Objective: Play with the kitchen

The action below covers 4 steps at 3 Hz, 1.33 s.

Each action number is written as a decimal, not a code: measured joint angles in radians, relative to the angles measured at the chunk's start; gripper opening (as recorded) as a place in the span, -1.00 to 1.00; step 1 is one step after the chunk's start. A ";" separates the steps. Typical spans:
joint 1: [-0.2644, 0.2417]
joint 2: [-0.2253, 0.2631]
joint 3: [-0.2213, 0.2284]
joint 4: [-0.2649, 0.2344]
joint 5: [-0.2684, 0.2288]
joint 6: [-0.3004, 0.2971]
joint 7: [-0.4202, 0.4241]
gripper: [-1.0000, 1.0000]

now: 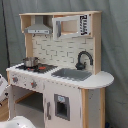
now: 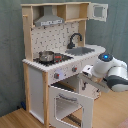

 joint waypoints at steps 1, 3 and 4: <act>0.005 -0.001 0.000 0.031 -0.114 -0.039 0.024 1.00; 0.006 -0.008 0.000 0.110 -0.327 -0.130 0.049 1.00; 0.005 -0.016 0.004 0.157 -0.421 -0.177 0.049 1.00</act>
